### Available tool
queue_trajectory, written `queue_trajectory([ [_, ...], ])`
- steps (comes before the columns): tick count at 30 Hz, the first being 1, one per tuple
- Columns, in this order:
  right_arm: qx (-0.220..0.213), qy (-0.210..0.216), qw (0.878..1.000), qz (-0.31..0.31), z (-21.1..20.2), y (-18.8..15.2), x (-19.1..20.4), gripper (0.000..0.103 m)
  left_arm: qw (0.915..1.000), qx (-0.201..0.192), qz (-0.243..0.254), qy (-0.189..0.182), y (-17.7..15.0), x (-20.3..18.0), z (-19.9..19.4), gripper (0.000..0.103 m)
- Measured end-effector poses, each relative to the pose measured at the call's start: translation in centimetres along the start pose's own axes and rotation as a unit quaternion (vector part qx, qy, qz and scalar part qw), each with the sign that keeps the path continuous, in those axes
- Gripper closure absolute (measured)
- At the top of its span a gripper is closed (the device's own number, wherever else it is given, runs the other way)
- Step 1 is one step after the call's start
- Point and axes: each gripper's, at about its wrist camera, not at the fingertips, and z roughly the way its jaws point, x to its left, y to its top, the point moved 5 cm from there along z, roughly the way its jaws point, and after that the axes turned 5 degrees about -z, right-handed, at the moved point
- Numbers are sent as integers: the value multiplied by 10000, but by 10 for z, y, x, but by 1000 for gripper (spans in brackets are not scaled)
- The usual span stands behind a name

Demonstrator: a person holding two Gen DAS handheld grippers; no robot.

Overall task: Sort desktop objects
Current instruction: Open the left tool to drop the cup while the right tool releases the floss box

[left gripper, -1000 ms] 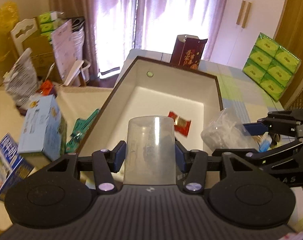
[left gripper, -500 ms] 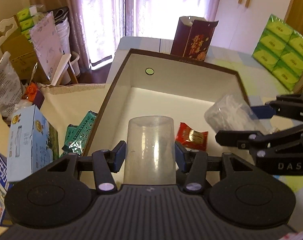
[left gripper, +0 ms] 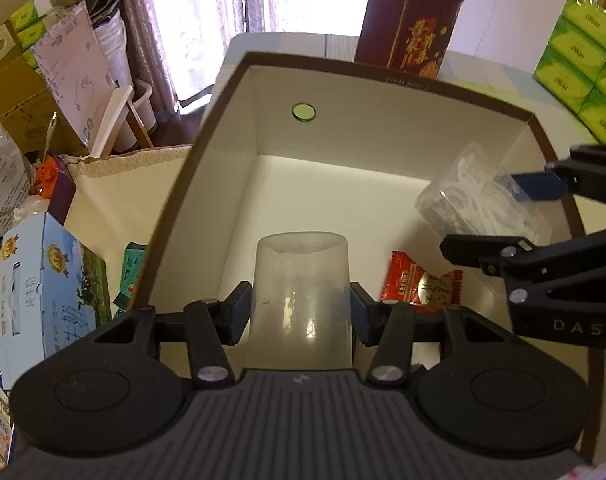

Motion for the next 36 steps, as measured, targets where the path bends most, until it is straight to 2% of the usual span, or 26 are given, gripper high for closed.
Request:
queue_trajectory([
  [5, 80, -51, 9999, -96, 11, -2, -6, 49, 9996, 115, 156, 193, 0, -4, 18, 57],
  [18, 133, -74, 9996, -228, 24, -1, -14, 49, 9997, 134, 142, 135, 2, -5, 23, 55],
  [23, -73, -231, 9993, -291, 21, -2, -17, 48, 9998, 120, 120, 127, -1, -5, 19, 52],
  [24, -103, -237, 9992, -304, 20, -3, -18, 45, 9998, 119, 107, 117, -2, -5, 18, 50],
  [25, -110, -258, 9991, -308, 18, -4, -19, 36, 9998, 115, 92, 104, -4, -5, 16, 49],
  [27, -144, -279, 9991, -284, 12, -8, -19, 29, 9999, 126, 55, 72, -7, -5, 9, 46],
  [32, -284, -123, 9994, -184, -10, -17, -15, 22, 10000, 74, -4, -9, -18, -5, -10, 38],
  [36, -469, -31, 9988, -164, -28, -22, -5, 12, 10000, 23, -55, -38, -26, -5, -26, 28],
])
